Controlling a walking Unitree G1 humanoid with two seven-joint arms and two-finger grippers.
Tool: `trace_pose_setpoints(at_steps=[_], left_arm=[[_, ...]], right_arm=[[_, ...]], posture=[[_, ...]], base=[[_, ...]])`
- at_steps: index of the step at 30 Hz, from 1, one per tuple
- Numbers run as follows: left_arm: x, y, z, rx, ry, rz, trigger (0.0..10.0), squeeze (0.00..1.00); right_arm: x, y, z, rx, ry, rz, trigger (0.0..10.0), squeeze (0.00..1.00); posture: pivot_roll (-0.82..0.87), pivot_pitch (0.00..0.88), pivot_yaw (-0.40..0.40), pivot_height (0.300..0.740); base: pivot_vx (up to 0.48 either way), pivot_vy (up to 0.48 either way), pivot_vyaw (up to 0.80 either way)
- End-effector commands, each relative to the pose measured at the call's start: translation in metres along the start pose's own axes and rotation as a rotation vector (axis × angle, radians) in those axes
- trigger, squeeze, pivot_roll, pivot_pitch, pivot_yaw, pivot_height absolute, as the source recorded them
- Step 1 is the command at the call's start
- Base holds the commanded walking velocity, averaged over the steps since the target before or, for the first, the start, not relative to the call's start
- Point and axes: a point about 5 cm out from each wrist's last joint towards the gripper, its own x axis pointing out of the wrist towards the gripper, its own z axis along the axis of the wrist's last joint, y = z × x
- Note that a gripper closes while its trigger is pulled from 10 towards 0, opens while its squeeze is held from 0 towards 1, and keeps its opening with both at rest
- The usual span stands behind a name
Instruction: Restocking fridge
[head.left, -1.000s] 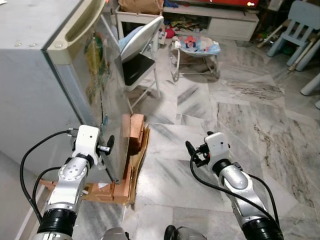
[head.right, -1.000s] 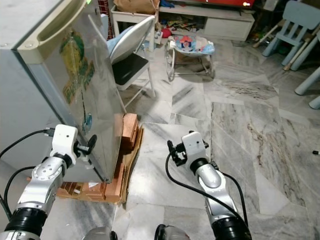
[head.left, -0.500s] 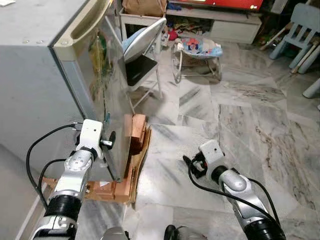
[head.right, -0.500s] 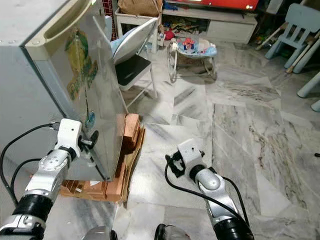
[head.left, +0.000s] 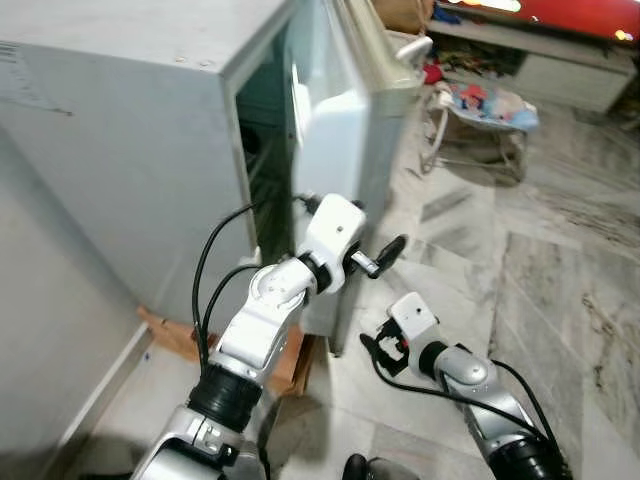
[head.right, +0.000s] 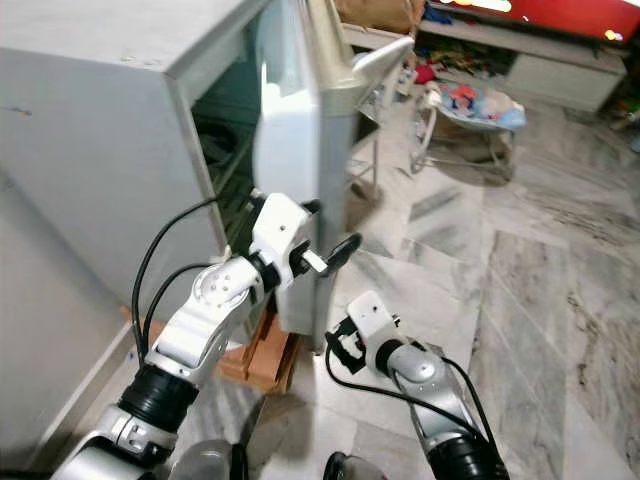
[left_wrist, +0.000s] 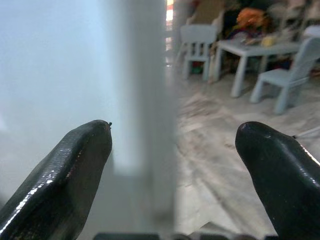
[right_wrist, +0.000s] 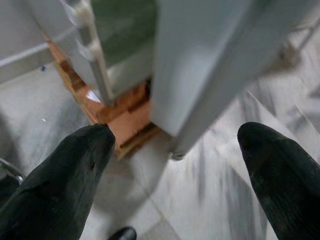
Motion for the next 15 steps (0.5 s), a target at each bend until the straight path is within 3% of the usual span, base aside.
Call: trace_pose_setpoints(at_steps=[1, 6, 8, 11, 15], left_arm=[[-0.017, 0.031, -0.01, -0.026, 0.037, 0.116, 10.0, 0.0], [-0.041, 0.054, -0.014, 0.01, 0.052, 0.189, 10.0, 0.0], [-0.051, 0.057, -0.02, 0.003, 0.071, 0.215, 10.0, 0.0], [-0.056, 0.055, -0.025, -0.009, 0.086, 0.225, 10.0, 0.0], [-0.058, 0.042, -0.033, -0.04, 0.082, 0.242, 10.0, 0.0]], right_arm=[[-0.004, -0.003, -0.004, 0.004, 0.007, -0.011, 10.0, 0.0], [-0.003, 0.0, -0.001, 0.005, -0.022, 0.007, 10.0, 0.0], [-0.003, 0.0, -0.001, 0.008, -0.011, 0.003, 10.0, 0.0], [-0.003, 0.0, -0.003, 0.015, 0.001, 0.009, 10.0, 0.0], [-0.003, 0.0, -0.002, 0.017, -0.007, 0.017, 10.0, 0.0]], posture=[[0.05, 0.077, -0.045, 0.74], [0.06, 0.078, -0.048, 0.74], [0.06, 0.077, -0.049, 0.74], [0.06, 0.075, -0.051, 0.74], [0.06, 0.068, -0.06, 0.74]], base=[[0.0, 0.0, 0.0], [0.0, 0.0, 0.0], [0.0, -0.399, -0.26], [0.0, -0.472, -0.73], [0.0, -0.472, 0.0]])
